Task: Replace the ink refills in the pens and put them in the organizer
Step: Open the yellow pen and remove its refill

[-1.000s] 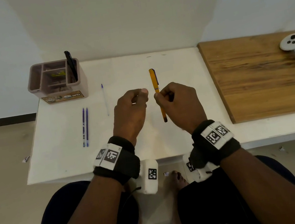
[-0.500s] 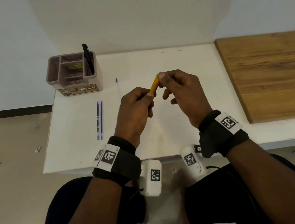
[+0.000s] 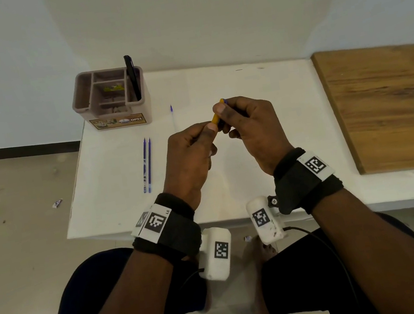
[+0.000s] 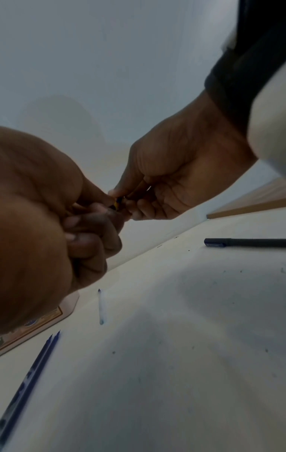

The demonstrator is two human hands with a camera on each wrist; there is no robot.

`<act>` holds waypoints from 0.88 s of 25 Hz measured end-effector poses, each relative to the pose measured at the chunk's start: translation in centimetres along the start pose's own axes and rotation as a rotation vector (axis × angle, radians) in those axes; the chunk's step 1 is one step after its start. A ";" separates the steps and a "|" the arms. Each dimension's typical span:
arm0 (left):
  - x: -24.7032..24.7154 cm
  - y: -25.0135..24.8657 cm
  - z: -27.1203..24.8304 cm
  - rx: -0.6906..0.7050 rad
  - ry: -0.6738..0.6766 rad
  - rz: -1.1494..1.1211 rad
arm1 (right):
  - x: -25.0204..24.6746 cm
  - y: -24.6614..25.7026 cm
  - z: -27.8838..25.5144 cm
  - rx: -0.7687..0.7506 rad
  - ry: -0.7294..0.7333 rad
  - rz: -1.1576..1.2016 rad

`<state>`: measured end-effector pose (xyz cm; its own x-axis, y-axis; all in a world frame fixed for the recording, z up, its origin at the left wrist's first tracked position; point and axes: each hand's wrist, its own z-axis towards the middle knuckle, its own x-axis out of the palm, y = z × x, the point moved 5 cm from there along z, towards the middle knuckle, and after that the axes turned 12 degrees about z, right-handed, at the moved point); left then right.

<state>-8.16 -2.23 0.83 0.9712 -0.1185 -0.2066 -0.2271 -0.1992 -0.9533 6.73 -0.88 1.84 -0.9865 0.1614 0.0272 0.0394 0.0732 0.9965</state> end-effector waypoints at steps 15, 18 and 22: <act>-2.2 1.1 -0.3 -0.201 0.000 -0.006 | -1.5 -0.2 2.2 0.029 -0.217 0.158; -3.8 2.1 0.0 -0.289 -0.056 -0.061 | 0.0 -1.8 2.8 0.058 -0.129 -0.081; -5.1 2.9 0.0 -0.302 -0.128 -0.027 | 3.6 -5.0 3.0 0.116 0.022 -0.473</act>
<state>-13.82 -2.18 -0.92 0.9740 0.0107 -0.2263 -0.1933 -0.4820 -0.8546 3.46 2.24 -3.31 -0.9037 0.0634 -0.4235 -0.3976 0.2430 0.8848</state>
